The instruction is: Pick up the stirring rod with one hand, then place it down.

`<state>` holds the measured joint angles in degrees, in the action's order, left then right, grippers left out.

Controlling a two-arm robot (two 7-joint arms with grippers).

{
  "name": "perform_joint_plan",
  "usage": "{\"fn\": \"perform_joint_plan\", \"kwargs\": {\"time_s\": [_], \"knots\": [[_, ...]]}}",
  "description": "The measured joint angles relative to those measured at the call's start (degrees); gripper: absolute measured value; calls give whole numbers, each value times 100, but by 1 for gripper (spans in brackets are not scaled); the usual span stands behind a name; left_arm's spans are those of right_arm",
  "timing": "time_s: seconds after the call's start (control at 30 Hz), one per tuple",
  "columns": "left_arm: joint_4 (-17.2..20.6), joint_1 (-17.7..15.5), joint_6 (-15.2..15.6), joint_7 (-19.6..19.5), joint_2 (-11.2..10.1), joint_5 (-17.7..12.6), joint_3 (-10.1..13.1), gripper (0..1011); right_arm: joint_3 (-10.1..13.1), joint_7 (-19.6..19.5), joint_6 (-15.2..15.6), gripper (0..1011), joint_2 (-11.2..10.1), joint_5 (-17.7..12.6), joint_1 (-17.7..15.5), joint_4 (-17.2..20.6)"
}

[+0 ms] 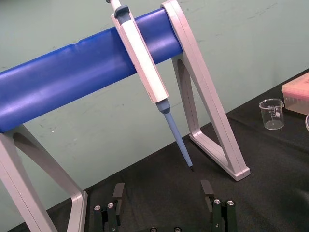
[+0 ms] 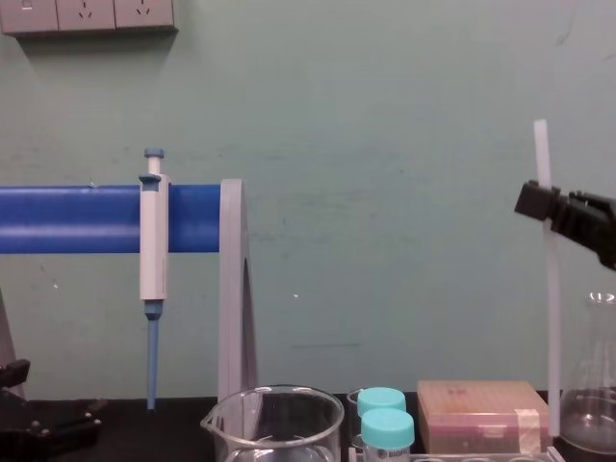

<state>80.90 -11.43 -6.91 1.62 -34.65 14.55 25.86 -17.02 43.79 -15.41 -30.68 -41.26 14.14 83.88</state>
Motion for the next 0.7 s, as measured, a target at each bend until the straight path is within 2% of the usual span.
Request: {"fn": "perform_joint_plan", "kwargs": {"time_s": [0.23, 0.47, 0.7], "knots": [[0, 0, 0, 0, 0, 0, 0, 1000, -85, 150, -272, 67, 38, 127, 3, -261], [0, 0, 0, 0, 0, 0, 0, 1000, -99, 317, -658, 67, 217, 171, 50, -626], [0, 0, 0, 0, 0, 0, 0, 1000, -85, 400, -815, 67, 336, 169, 92, -846]]}}
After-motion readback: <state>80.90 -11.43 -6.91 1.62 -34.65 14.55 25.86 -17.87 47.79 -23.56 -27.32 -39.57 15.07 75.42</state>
